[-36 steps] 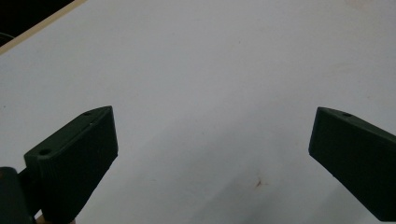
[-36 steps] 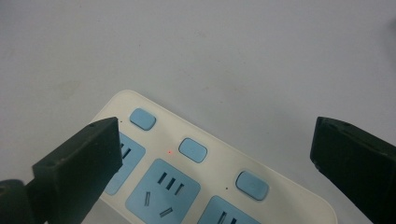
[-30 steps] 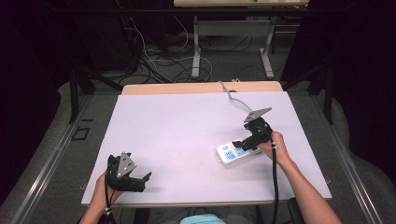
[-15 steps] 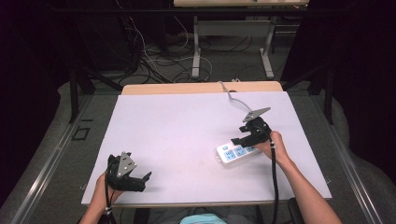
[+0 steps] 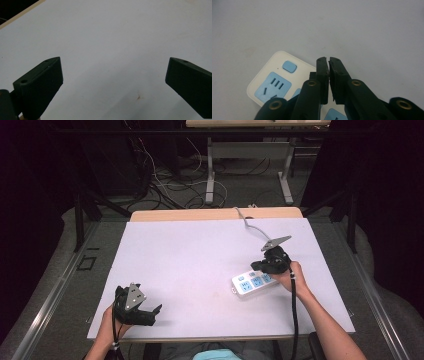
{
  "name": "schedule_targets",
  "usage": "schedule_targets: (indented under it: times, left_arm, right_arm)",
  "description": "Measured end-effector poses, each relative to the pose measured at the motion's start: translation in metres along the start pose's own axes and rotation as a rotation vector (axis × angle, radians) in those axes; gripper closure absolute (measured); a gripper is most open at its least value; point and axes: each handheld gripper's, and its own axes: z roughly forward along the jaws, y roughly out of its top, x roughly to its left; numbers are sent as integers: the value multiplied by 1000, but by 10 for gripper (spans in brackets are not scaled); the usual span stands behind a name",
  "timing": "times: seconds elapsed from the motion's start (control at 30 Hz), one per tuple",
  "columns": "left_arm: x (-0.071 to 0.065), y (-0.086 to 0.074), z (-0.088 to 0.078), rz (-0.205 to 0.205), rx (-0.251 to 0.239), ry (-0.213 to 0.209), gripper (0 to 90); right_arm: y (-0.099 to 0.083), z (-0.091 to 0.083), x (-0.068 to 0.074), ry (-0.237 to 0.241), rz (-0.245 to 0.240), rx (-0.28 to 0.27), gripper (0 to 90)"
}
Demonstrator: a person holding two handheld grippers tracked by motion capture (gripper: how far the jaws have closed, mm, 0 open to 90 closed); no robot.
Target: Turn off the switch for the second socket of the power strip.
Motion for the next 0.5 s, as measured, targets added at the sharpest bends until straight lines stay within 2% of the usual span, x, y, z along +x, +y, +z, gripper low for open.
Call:
schedule_targets:
  times: [0.1, 0.17, 0.2, 0.27, 0.33, 0.37, 0.4, 0.5]
  left_arm:
    - [0, 1, 0, 14, 10, -1, 10]
    - [1, 0, 0, 16, 16, -2, 10]
    - [1, 0, 0, 18, 16, -1, 10]
    - [1, 0, 1, 16, 17, -3, 11]
    - [1, 0, 1, 13, 17, -3, 12]
    - [1, 0, 1, 13, 17, -4, 12]
    - [1, 0, 1, 13, 17, -4, 12]
    - [1, 0, 1, 11, 15, -1, 12]
  right_arm:
    - [-1, 1, 3, -12, -5, 25, 900]
    - [0, 3, 4, -16, -14, 11, 900]
    - [0, 3, 5, -10, -4, 18, 900]
    - [0, 5, 5, -6, -20, 18, 900]
    - [0, 6, 7, -9, -24, 41, 900]
    - [0, 8, 8, -15, -27, 21, 900]
    - [0, 8, 8, -20, -33, 48, 900]
    - [0, 9, 10, -26, -37, 54, 900]
